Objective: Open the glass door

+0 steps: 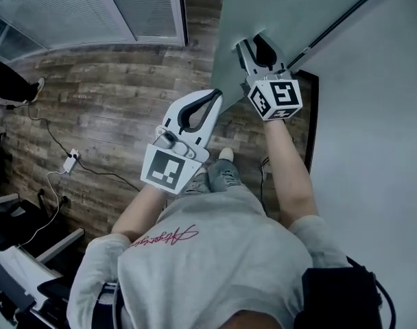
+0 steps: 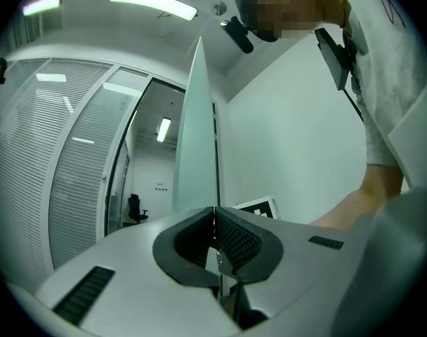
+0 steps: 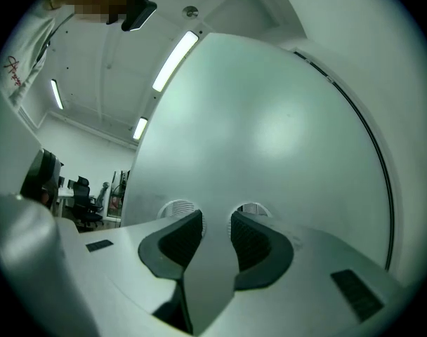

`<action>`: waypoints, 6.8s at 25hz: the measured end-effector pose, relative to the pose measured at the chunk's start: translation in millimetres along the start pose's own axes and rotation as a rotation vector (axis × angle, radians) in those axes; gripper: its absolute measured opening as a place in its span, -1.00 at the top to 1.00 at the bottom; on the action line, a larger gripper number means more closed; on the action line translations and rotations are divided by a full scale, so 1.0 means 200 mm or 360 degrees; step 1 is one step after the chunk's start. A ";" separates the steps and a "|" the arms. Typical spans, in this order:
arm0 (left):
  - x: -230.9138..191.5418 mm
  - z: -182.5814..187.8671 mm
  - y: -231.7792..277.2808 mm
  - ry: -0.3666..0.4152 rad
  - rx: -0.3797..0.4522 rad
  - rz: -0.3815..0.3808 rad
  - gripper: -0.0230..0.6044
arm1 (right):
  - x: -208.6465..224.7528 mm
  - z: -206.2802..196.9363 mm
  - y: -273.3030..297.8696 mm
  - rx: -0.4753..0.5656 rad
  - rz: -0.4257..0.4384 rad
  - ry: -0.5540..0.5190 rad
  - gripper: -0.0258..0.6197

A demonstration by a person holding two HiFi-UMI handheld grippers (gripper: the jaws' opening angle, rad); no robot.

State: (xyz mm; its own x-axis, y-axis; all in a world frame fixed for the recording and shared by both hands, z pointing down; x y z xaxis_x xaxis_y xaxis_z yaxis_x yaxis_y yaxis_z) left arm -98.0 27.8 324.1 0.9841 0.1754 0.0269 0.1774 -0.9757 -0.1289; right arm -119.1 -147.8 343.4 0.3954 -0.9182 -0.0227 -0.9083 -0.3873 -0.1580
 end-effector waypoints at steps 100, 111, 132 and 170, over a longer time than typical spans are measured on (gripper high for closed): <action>2.41 -0.16 0.88 -0.0005 -0.0127 -0.1221 0.87 | 1.63 0.41 -2.71 -0.0131 0.0387 -0.0140 0.36; 2.42 -0.18 0.87 0.0014 -0.0151 -0.1216 0.87 | 1.64 0.39 -2.71 -0.0031 0.0474 0.0020 0.35; 2.31 -0.17 0.87 -0.0001 -0.0169 -0.1148 0.87 | 1.69 0.37 -2.90 0.0093 -0.0059 -0.0018 0.36; 2.10 -0.04 0.61 -0.0160 0.0024 -0.1457 0.87 | 0.36 0.61 -2.70 -0.0093 -0.0674 -0.0207 0.81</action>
State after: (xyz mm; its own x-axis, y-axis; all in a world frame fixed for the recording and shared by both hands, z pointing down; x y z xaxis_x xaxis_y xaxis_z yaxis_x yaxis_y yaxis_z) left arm 337.3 -17.9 327.4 0.4553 0.8895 0.0385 0.8865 -0.4489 -0.1125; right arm 416.7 6.4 306.9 0.7448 -0.6608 -0.0926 -0.6671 -0.7346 -0.1239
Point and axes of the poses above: the fingertips, and each gripper's own axes: y forward along the fingers, x to its right, z out of its top, the point moved 2 cm from there along -y, backward along the fingers, and after that the axes turned 2 degrees about -z, right-handed, at the moved point
